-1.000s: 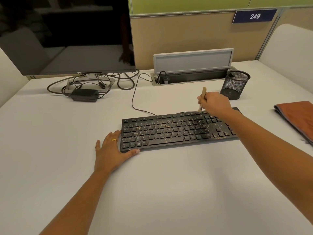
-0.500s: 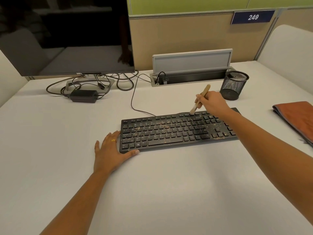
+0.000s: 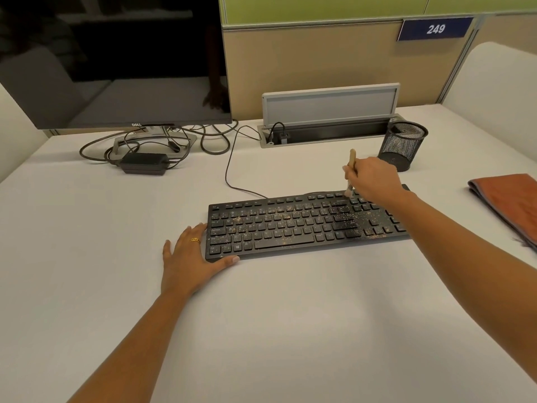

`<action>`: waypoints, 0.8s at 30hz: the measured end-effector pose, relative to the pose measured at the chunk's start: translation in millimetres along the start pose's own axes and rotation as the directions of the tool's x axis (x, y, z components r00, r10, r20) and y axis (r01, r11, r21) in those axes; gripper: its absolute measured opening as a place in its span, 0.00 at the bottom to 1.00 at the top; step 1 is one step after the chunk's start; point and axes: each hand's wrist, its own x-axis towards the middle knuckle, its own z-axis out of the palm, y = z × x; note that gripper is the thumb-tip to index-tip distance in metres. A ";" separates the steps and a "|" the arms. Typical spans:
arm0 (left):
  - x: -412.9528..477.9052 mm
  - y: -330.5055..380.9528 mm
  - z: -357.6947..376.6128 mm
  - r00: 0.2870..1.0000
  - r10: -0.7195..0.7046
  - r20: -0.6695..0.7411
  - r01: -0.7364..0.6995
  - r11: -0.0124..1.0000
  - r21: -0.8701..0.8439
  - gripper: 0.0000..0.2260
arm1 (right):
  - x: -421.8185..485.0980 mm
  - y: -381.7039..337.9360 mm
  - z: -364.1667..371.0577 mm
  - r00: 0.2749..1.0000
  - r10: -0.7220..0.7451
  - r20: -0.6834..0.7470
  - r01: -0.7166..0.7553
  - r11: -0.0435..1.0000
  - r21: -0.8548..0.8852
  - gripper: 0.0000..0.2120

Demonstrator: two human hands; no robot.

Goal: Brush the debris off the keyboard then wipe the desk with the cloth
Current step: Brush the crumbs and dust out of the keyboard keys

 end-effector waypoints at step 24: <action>0.1 1.4 0.0 1.000 0.011 -0.013 -0.011 1.000 -0.006 0.48 | -0.1 -14.6 -2.1 0.992 0.110 0.054 -0.113 0.993 0.041 0.20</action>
